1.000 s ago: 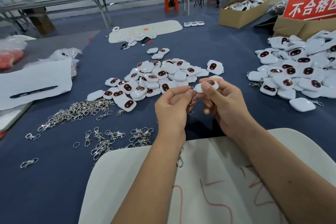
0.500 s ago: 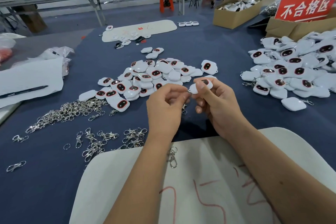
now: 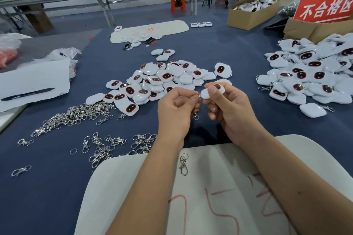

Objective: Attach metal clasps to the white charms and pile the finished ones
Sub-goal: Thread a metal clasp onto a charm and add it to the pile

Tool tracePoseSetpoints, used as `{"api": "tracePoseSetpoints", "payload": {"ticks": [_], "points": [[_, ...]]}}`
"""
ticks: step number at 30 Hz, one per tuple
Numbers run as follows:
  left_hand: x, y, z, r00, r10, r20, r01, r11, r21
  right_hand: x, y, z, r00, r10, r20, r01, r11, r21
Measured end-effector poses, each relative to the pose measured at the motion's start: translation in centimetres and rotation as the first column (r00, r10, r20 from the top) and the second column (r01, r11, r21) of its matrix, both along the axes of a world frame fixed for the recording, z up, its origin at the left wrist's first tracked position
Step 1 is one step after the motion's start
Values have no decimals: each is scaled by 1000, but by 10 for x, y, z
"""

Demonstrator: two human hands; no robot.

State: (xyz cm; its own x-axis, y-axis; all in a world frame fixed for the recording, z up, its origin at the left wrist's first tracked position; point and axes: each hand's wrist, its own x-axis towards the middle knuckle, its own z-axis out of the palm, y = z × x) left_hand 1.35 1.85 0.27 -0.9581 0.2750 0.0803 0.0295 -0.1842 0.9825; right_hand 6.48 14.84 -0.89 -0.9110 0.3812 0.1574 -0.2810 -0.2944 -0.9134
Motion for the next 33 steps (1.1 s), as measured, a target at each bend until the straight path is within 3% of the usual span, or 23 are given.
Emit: {"api": "tracePoseSetpoints", "payload": {"ticks": [3,7,8,10,12,14,16,20,23,28,31,33], "points": [[-7,-6,-2,938,-16,-346,-103,941,-324,-1,-1,-1,999,-36,22,36,999,37],[-6,-7,-6,765,-190,-615,-233,809,-540,-1,0,-5,992,-103,76,90,982,167],[-5,-7,-7,755,-197,-625,-242,803,-545,-1,0,-5,990,-118,79,102,979,177],[-3,-4,-8,820,-96,-564,-207,869,-449,-1,0,-3,992,-113,60,105,986,131],[0,0,-8,930,33,-365,-140,952,-271,-1,1,-1,998,-55,20,54,998,32],[5,4,-7,990,48,-134,-61,994,-94,-1,2,1,1000,13,-17,-14,999,-36],[6,6,-5,1000,11,10,-12,999,46,-1,3,1,998,55,-36,-57,997,-58],[6,6,-2,996,6,92,-20,987,161,-1,4,-1,998,61,-23,-62,996,-64],[4,5,-2,998,48,27,-50,995,83,-1,4,-2,998,55,-19,-56,997,-62],[-3,-3,-4,907,26,-420,-191,915,-355,-2,4,-6,1000,-16,22,14,998,64],[-2,-5,-5,853,-27,-522,-242,865,-441,-3,3,-8,999,-30,26,26,991,134],[0,-3,-6,857,4,-515,-252,876,-412,-3,2,-7,999,-38,35,33,992,119]]}}
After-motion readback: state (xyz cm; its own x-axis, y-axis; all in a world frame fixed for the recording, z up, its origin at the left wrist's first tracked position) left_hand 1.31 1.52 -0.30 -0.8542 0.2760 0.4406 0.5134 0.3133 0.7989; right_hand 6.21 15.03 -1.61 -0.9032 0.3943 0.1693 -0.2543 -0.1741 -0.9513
